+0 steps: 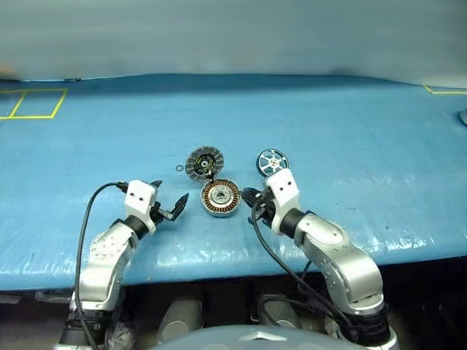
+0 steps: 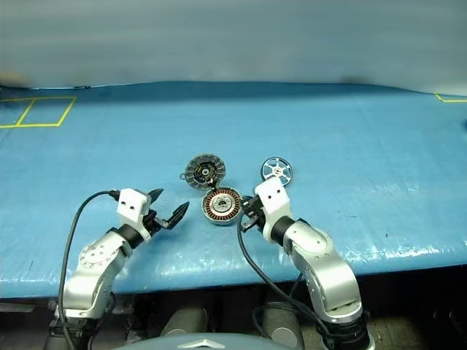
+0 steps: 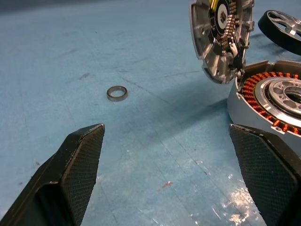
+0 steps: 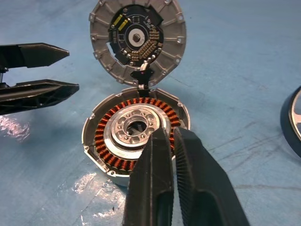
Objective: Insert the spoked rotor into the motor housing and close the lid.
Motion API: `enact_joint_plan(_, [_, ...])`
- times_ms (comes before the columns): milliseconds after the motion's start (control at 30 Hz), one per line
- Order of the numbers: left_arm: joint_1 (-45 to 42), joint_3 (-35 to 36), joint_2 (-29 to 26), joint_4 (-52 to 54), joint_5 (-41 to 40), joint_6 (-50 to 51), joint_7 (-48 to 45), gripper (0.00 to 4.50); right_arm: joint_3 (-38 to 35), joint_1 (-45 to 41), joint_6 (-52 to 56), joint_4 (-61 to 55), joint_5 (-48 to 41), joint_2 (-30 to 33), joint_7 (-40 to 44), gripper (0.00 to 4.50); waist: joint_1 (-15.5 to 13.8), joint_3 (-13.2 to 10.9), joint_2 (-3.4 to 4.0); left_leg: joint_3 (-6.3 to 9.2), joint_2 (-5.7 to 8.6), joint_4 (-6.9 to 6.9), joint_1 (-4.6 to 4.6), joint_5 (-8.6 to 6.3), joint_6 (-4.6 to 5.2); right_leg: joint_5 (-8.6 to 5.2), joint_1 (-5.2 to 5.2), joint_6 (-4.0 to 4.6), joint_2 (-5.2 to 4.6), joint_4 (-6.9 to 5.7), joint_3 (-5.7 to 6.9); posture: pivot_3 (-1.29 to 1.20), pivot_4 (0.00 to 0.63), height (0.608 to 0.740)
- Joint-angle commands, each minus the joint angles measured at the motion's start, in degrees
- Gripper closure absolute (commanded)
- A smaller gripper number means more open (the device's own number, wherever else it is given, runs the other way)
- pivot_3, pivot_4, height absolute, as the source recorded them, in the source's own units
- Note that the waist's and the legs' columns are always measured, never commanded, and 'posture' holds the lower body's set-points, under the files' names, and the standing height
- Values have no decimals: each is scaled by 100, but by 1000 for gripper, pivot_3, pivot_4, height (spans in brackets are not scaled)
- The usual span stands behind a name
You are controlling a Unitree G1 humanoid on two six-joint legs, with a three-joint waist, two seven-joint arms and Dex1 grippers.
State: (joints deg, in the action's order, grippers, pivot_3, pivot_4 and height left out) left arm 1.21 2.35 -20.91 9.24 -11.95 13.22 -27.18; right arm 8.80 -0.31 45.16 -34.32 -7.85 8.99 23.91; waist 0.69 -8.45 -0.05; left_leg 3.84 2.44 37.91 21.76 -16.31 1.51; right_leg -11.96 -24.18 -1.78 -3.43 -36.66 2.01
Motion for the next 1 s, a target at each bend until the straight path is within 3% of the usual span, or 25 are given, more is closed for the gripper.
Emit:
enact_joint_plan(33, [-334,145,-146,-350,-9,-82,-111,0,-44,364,-988,-17,-29,-11,-65,4466,6,-1,-1,-3,-1,4,-2,1,0,0,1,0,1,-1,-2,0,150,740])
enact_joint_plan(167, [-1338,89,-175,-1481,227,-167,6,0,23,969,-2149,304,115,-216,-349,4466,-32,-6,-11,4,1,6,-8,16,1,-15,10,-24,7,-9,2,0,150,740])
enact_joint_plan(400, [-2795,-15,46,-3220,225,-350,-282,0,137,1253,-2806,678,160,-363,-600,4466,-9,-11,-18,10,6,12,-22,30,6,-7,29,-32,29,-11,-2,0,150,740])
enact_joint_plan(633, [-3382,-176,166,-4429,596,-620,-196,0,91,1329,-3147,765,88,-341,-642,4466,-1,-12,-19,11,5,5,-20,36,-6,8,25,-4,28,-11,-10,0,150,740])
enact_joint_plan(933, [-3481,-389,188,-5100,969,-751,-90,0,141,1410,-3347,942,166,-285,-715,4466,-17,-13,-23,11,6,12,-21,35,-4,8,30,-4,13,-12,-9,0,150,740])
enact_joint_plan(1000, [-3442,-434,161,-5173,1070,-757,-75,394,144,1432,-3346,950,162,-289,-733,4500,-15,-13,-23,11,6,15,-24,35,-4,8,33,-5,9,-14,-8,0,150,740])
